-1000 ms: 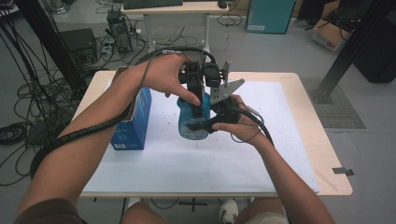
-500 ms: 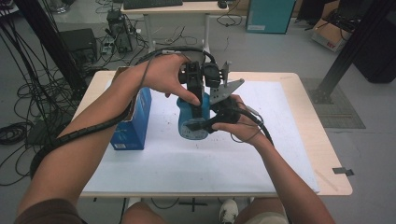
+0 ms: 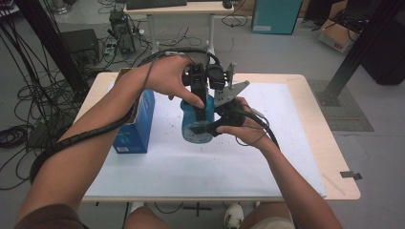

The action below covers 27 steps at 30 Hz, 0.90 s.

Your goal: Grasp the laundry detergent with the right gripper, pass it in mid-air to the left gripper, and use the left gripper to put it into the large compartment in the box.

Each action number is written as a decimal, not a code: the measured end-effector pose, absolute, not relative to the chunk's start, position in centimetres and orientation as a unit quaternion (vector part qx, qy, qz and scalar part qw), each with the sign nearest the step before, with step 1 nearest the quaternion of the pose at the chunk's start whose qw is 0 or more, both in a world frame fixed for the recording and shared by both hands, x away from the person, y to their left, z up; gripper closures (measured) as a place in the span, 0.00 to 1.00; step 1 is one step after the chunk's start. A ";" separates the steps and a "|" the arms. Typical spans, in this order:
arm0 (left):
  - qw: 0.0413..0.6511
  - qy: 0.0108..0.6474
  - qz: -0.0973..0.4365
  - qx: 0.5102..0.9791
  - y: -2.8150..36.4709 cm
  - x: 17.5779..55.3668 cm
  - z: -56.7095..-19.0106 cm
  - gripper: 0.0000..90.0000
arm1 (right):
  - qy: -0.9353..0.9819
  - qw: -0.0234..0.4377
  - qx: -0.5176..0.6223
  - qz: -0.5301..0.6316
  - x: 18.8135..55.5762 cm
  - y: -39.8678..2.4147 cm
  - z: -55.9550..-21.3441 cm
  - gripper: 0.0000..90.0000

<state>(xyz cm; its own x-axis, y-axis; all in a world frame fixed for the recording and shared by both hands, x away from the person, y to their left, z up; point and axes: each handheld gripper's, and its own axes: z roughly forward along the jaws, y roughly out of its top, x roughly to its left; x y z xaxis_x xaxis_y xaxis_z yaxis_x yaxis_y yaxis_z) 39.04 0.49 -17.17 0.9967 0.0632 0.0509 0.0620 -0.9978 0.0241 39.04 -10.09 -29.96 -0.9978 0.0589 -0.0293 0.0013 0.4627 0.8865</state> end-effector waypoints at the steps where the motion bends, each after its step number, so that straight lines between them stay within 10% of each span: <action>1: 0.011 0.031 0.026 0.999 0.5 39.0 -17.2 0.40 | 0.855 0.028 0.017 0.518 39.0 -10.1 -30.0 0.46; 27: 0.012 0.032 0.031 0.999 0.8 39.1 -17.4 0.40 | 0.856 0.028 0.019 0.515 39.1 -9.8 -30.2 0.46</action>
<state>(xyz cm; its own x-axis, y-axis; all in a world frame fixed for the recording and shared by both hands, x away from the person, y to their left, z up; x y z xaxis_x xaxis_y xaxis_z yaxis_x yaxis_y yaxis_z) 39.09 0.77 -17.40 0.9961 0.0641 0.0606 0.0625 -0.9977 0.0268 39.12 -9.83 -30.18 -0.9978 0.0609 -0.0277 0.0040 0.4679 0.8838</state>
